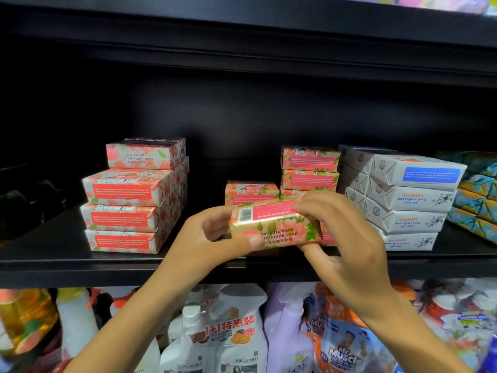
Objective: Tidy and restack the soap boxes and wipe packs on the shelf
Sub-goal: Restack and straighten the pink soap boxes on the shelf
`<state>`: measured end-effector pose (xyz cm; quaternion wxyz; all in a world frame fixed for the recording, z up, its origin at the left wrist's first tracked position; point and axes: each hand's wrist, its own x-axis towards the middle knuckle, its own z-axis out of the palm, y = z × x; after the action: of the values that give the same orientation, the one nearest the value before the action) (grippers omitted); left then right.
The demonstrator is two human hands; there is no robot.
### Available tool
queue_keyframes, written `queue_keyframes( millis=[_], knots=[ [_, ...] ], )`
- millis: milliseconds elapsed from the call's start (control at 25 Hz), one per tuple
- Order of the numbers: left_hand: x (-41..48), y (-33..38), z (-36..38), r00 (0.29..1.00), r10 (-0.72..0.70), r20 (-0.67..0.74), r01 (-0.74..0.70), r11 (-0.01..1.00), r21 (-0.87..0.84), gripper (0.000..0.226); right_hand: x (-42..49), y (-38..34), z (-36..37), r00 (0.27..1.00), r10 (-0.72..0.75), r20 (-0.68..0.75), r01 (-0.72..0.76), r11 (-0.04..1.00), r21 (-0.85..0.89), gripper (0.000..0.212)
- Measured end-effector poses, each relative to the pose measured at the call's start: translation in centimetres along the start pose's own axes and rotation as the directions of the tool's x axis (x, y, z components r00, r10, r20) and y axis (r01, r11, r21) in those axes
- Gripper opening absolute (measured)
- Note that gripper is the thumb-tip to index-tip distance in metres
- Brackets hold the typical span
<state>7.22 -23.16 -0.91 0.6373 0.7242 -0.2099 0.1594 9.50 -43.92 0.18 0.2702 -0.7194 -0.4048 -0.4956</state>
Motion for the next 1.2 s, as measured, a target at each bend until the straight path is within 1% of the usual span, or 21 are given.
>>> queue_keyframes(
  millis=[80,120,160,200,240,280,320,360,400,480,560,640,680,720,760,800,880,960,1040,1120,1200],
  knots=[
    [-0.1,0.1,0.2,0.999,0.040,0.002,-0.040,0.998,-0.040,0.051,-0.1,0.2,0.2,0.998,-0.024,0.055,0.024,1.000,-0.001,0.050],
    [-0.2,0.1,0.2,0.997,0.070,-0.022,-0.071,0.997,-0.044,0.053,-0.1,0.4,0.2,0.994,0.005,0.110,-0.005,1.000,0.006,0.055],
    [-0.3,0.0,0.2,0.993,0.110,-0.044,-0.112,0.993,-0.031,0.057,0.0,0.6,0.1,0.982,0.071,0.175,-0.078,0.996,0.034,0.065],
    [-0.4,0.0,0.1,0.986,0.159,-0.051,-0.159,0.987,0.000,0.060,0.1,0.6,-0.1,0.954,0.162,0.251,-0.193,0.976,0.101,0.078],
    [-0.5,0.1,0.1,0.977,0.206,-0.046,-0.204,0.978,0.044,0.063,0.2,0.4,-0.3,0.903,0.263,0.339,-0.343,0.917,0.204,0.089],
    [-0.6,0.0,0.0,0.969,0.246,-0.034,-0.242,0.966,0.092,0.065,0.5,0.1,-0.4,0.838,0.340,0.427,-0.494,0.806,0.326,0.097],
    [-0.6,0.0,0.0,0.961,0.274,-0.022,-0.269,0.953,0.137,0.066,0.6,0.1,-0.5,0.787,0.380,0.487,-0.595,0.678,0.431,0.100],
    [-0.6,-0.1,0.1,0.957,0.291,-0.015,-0.284,0.943,0.172,0.067,0.6,0.2,-0.5,0.763,0.396,0.511,-0.639,0.582,0.502,0.099],
    [-0.6,-0.1,0.2,0.954,0.298,-0.017,-0.290,0.937,0.196,0.066,0.6,0.3,-0.6,0.756,0.415,0.506,-0.652,0.542,0.530,0.095],
    [-0.7,-0.2,0.5,0.949,0.313,-0.021,-0.301,0.928,0.220,0.063,1.0,0.3,-0.8,0.769,0.435,0.468,-0.638,0.569,0.519,0.080],
    [-0.8,-0.2,0.5,0.947,0.320,-0.009,-0.307,0.916,0.258,0.063,1.1,0.2,-0.9,0.798,0.434,0.418,-0.600,0.640,0.481,0.063],
    [-0.9,-0.2,0.2,0.958,0.285,0.032,-0.284,0.924,0.255,0.074,0.9,-0.2,-1.1,0.853,0.401,0.335,-0.517,0.737,0.435,0.051],
    [-0.9,-0.2,0.0,0.965,0.256,0.061,-0.263,0.938,0.225,0.081,0.8,-0.5,-1.1,0.901,0.337,0.272,-0.423,0.822,0.382,0.046],
    [-1.0,-0.1,0.0,0.973,0.220,0.075,-0.231,0.955,0.188,0.086,0.6,-0.7,-1.0,0.950,0.235,0.204,-0.291,0.905,0.310,0.041],
    [-1.1,0.0,0.0,0.982,0.179,0.063,-0.187,0.971,0.146,0.087,0.2,-1.0,-0.7,0.981,0.129,0.146,-0.163,0.954,0.253,0.036],
    [-1.1,0.2,0.1,0.990,0.135,0.039,-0.139,0.985,0.101,0.087,-0.1,-1.0,-0.5,0.994,0.045,0.103,-0.067,0.972,0.226,0.032],
    [-1.0,0.3,0.1,0.997,0.072,0.027,-0.072,0.997,0.010,0.078,-0.4,-0.9,-0.2,0.998,-0.035,0.051,0.021,0.972,0.236,0.035],
    [-0.8,0.3,0.1,0.996,0.083,0.038,-0.082,0.997,-0.015,0.064,-0.5,-0.7,0.2,0.997,-0.070,0.033,0.061,0.973,0.223,0.050],
    [-0.8,0.3,0.3,0.992,0.123,0.010,-0.123,0.992,0.020,0.063,-0.7,-0.2,0.5,0.993,-0.086,0.074,0.070,0.977,0.202,0.051],
    [-0.7,0.2,0.3,0.982,0.184,-0.036,-0.180,0.980,0.079,0.064,-0.7,0.4,0.5,0.988,-0.046,0.149,0.017,0.982,0.189,0.047],
    [-0.6,0.0,0.3,0.970,0.240,-0.046,-0.232,0.963,0.137,0.066,-0.7,0.8,0.2,0.971,0.021,0.239,-0.070,0.978,0.199,0.059]
  ],
)
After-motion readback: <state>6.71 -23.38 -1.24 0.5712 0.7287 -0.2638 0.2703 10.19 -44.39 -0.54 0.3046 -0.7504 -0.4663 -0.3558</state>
